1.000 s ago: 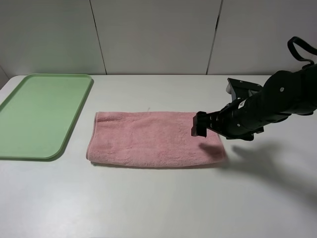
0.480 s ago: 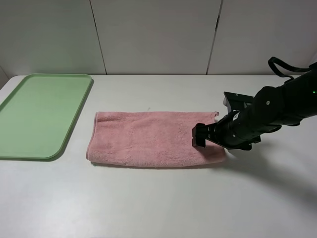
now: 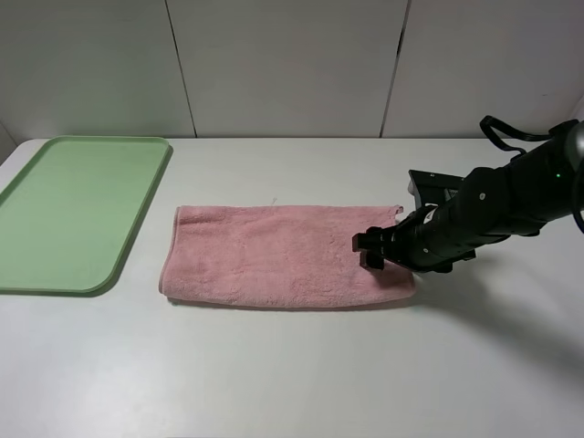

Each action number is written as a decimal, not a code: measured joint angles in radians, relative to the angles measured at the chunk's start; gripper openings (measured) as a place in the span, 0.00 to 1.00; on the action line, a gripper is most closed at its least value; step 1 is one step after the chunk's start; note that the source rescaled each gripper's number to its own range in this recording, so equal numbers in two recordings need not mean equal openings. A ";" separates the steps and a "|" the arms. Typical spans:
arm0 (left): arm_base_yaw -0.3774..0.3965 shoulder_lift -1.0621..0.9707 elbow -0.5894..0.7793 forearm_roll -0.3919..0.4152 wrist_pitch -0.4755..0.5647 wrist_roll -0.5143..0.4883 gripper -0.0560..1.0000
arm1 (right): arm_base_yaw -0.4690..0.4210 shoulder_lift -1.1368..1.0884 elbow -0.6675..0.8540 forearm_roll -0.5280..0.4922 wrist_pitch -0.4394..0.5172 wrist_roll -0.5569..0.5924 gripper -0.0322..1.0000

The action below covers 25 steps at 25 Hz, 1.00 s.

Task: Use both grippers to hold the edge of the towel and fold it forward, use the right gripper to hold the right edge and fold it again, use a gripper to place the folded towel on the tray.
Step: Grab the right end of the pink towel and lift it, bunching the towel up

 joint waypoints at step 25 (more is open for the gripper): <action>0.000 0.000 0.000 0.000 0.000 0.000 1.00 | -0.003 -0.030 0.000 -0.009 0.139 0.011 0.08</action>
